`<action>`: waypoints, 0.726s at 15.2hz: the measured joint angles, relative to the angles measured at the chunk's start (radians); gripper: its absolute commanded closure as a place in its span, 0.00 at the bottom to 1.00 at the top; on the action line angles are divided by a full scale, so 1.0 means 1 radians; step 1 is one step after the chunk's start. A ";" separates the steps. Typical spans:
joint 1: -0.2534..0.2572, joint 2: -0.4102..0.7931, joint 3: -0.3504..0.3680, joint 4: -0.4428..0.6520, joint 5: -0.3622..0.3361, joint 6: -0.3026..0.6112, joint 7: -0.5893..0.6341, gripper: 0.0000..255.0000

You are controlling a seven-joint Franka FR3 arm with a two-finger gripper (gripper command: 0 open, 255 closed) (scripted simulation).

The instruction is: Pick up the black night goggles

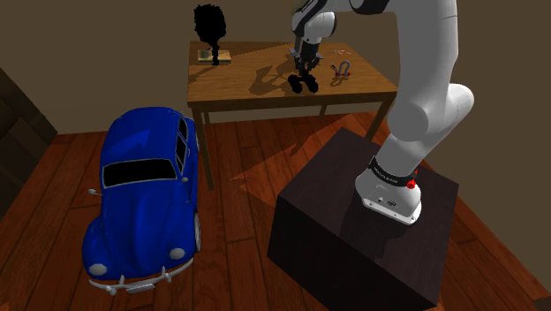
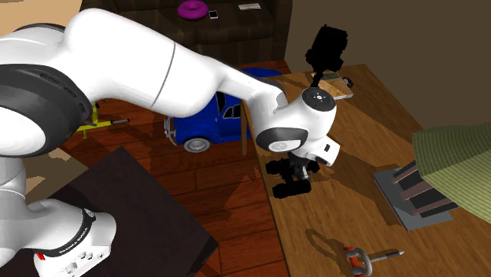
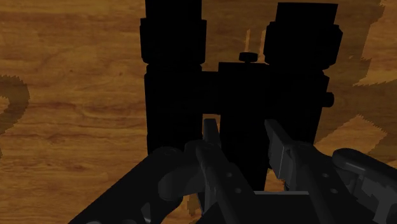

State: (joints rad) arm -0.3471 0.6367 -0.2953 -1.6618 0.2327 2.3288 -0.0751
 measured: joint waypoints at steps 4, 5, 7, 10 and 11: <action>0.000 0.001 0.000 0.001 0.000 0.000 0.000 1.00; 0.000 0.001 0.000 0.000 0.000 0.000 0.000 1.00; 0.000 -0.004 -0.001 0.000 -0.001 -0.005 0.001 1.00; 0.006 -0.029 -0.007 -0.005 -0.009 -0.025 0.005 1.00; 0.006 -0.035 -0.009 0.002 -0.012 -0.038 0.007 1.00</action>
State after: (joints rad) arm -0.3414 0.6021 -0.3047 -1.6593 0.2207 2.2912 -0.0684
